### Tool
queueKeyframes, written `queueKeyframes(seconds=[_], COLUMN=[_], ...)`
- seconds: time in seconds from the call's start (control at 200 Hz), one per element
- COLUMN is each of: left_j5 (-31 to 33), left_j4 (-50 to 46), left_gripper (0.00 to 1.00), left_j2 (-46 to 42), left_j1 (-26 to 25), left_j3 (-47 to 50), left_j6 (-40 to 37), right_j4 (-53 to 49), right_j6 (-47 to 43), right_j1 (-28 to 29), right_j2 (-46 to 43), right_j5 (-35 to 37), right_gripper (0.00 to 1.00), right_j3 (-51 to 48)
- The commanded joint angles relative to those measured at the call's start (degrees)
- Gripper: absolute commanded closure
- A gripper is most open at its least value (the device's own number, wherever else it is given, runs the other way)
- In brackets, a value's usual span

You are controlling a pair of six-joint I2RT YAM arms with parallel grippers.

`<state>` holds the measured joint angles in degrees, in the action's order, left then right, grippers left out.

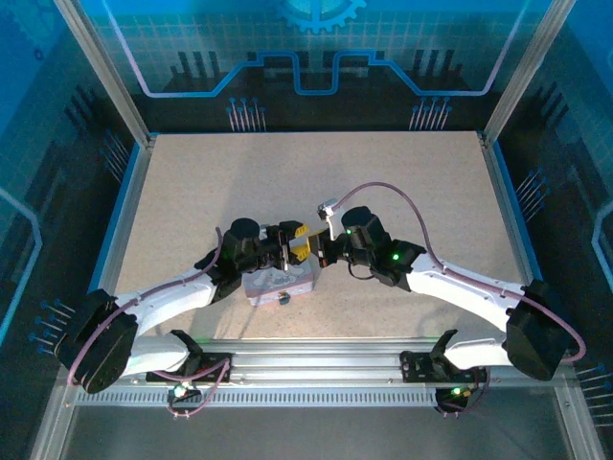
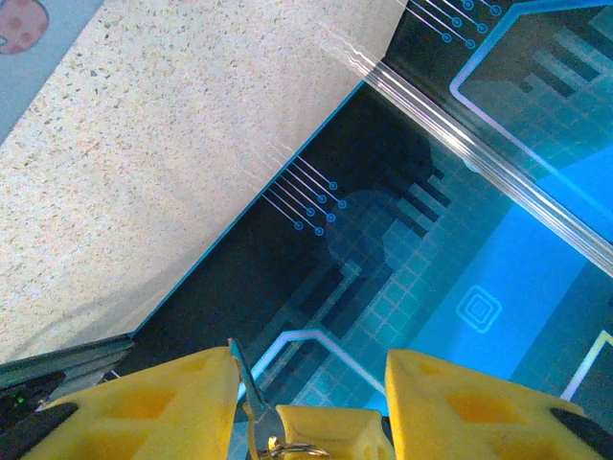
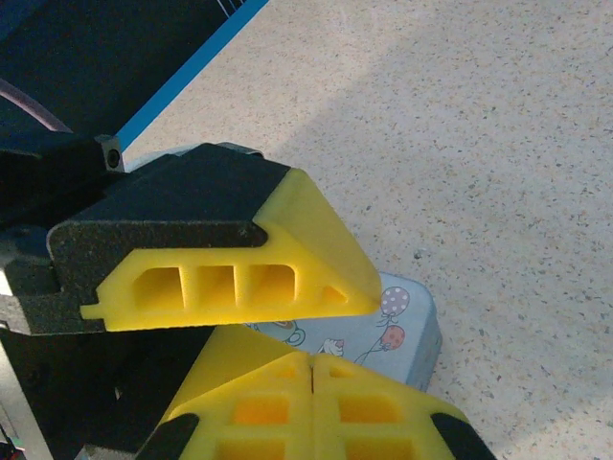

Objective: Unlock the padlock with the key

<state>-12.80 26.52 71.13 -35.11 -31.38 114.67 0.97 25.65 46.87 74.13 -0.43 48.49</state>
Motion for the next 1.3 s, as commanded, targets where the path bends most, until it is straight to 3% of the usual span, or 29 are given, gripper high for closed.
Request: queueKeyframes(seconds=[0.0,1.296], left_j5=[1.0,1.0], left_j4=[1.5,1.6], left_gripper=[0.57,0.95], left_j2=[-1.4,-0.2], left_j1=[-0.4,-0.5], left_j3=[1.1,1.1], left_j6=[1.4,1.6], right_j4=[1.5,3.3], right_j6=[0.8,3.2], right_j1=[0.8,-0.5], right_j2=[-1.6,-3.4], right_j5=[-0.1,-0.5], right_gripper=[1.00,1.00], right_j3=[0.5,-0.9])
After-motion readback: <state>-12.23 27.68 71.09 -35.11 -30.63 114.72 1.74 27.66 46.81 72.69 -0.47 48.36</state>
